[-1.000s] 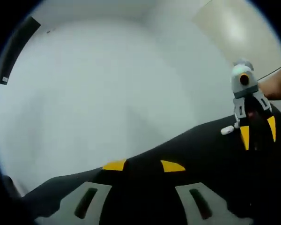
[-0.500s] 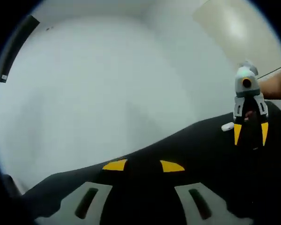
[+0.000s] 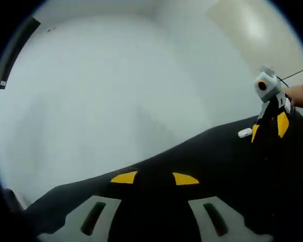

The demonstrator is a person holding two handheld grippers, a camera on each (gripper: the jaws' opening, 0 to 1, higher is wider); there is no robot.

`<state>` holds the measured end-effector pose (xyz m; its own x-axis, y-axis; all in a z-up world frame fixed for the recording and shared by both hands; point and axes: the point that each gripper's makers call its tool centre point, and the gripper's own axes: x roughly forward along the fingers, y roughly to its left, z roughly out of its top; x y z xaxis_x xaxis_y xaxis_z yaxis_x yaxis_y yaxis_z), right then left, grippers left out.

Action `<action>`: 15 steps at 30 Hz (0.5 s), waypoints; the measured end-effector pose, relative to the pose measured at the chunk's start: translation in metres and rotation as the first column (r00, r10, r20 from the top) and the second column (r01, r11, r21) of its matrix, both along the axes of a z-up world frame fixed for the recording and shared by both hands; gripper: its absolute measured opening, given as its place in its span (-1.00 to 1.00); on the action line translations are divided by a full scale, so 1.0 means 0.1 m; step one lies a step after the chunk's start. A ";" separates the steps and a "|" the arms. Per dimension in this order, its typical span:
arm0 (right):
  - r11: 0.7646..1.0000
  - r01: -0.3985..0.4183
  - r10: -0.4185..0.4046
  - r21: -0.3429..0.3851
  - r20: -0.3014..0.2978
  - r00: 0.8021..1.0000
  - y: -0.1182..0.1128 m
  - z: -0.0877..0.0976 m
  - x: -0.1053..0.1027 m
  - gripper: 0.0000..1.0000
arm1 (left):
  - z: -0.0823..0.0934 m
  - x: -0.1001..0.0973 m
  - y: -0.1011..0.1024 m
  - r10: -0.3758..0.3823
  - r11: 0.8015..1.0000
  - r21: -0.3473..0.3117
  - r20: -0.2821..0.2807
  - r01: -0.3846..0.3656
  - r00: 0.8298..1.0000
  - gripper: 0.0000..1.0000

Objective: Pick up three earphones and place each one into its charging case using tactile feedback, ensure that each earphone is properly inserted and securely positioned inside the case.

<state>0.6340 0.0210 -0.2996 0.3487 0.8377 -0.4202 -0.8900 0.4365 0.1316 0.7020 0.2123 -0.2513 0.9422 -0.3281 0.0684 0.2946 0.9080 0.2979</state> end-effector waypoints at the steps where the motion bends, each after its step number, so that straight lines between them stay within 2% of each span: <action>1: 1.000 0.007 -0.007 -0.013 0.002 1.000 0.04 -0.05 -0.02 -0.01 | -0.01 0.00 0.00 0.000 1.000 0.003 -0.001 0.000 1.000 -0.55; 3: 0.997 0.054 -0.055 -0.056 -0.016 0.998 0.07 -0.14 -0.01 0.00 | -0.02 0.01 -0.01 0.001 1.000 0.010 -0.005 -0.001 1.000 -0.55; 7: 0.989 0.118 -0.115 -0.091 0.046 0.992 0.15 -0.15 0.00 -0.03 | -0.05 0.01 -0.01 0.001 1.000 0.021 -0.013 -0.001 1.000 -0.55; 9: 0.988 0.112 -0.106 -0.108 0.060 0.993 0.20 -0.16 -0.01 -0.03 | -0.05 0.01 -0.01 0.002 1.000 0.021 -0.014 -0.001 1.000 -0.55; 11: 0.982 0.096 -0.085 -0.160 0.079 0.993 0.23 -0.22 -0.05 -0.03 | -0.06 0.02 -0.01 0.002 1.000 0.020 -0.016 -0.001 1.000 -0.55; 12: 0.974 0.092 -0.072 -0.205 0.102 0.992 0.21 -0.28 -0.05 -0.08 | -0.06 0.02 -0.01 0.003 1.000 0.018 -0.017 -0.002 1.000 -0.55; 13: 0.974 0.106 -0.075 -0.198 0.162 0.984 0.22 -0.24 -0.02 -0.15 | -0.06 0.02 0.00 0.002 1.000 0.017 -0.018 -0.002 1.000 -0.55; 14: 0.977 0.099 -0.070 -0.191 0.150 0.986 0.23 -0.23 -0.06 -0.24 | -0.06 0.02 0.00 0.003 1.000 0.016 -0.018 -0.002 1.000 -0.55; 15: 0.976 0.093 -0.066 -0.195 0.139 0.988 0.22 -0.24 -0.06 -0.24 | -0.06 0.02 0.00 0.003 1.000 0.015 -0.018 -0.003 1.000 -0.55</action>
<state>0.6284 0.0434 -0.3241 0.4742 0.7082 -0.5230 -0.8549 0.5124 -0.0813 0.7043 0.2122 -0.2573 0.9441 -0.3263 0.0464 0.2975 0.9043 0.3063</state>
